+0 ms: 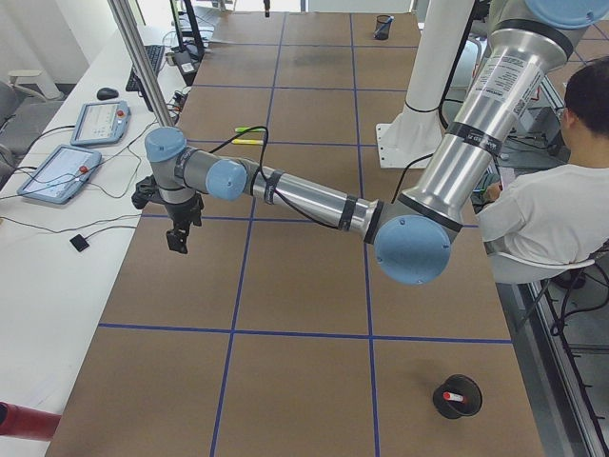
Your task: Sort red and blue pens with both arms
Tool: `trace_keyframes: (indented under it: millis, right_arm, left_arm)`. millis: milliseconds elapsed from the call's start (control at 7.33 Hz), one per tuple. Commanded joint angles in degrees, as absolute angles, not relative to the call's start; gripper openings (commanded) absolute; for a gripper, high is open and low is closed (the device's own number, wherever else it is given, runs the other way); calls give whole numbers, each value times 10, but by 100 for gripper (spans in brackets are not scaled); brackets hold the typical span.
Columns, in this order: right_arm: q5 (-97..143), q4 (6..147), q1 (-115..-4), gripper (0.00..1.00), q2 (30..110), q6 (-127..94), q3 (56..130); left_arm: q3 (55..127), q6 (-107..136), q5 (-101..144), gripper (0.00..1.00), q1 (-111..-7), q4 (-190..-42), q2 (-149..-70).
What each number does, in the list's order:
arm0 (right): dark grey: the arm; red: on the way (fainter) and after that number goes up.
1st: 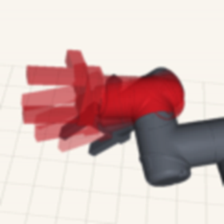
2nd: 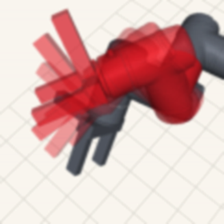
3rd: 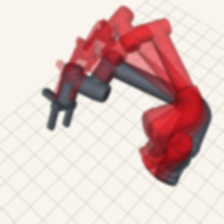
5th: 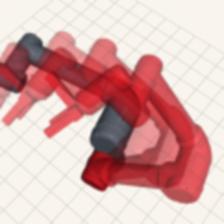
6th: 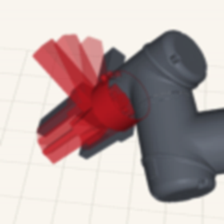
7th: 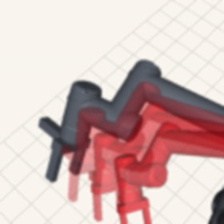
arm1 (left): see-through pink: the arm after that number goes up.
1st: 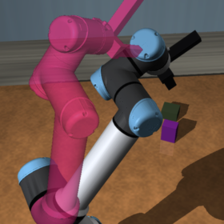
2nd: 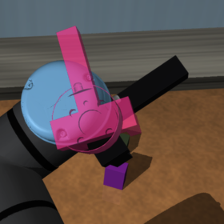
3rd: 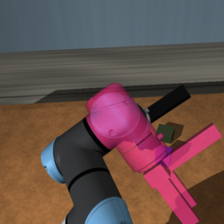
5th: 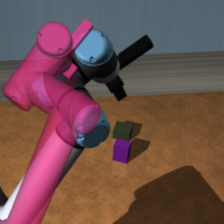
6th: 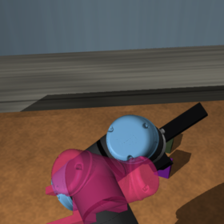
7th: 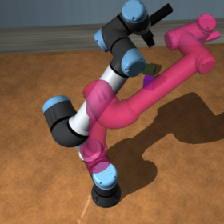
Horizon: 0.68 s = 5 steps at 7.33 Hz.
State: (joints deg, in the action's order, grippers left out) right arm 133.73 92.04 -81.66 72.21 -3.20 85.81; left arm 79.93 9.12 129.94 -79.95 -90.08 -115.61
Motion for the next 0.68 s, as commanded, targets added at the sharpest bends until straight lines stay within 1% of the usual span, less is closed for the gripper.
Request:
trace_keyframes:
  millis: [0,136,545]
  right_arm:
    - [1318,969,-811,100,718,24,858]
    - [1319,995,-811,100,715,25,859]
    - [1319,1004,-815,100,717,53,859]
  left_arm:
    - [788,74,1335,100,-801,-891,-1137]
    - [789,74,1359,100,-802,-889,-1132]
    - [823,25,1373,100,-812,-888,-1091]
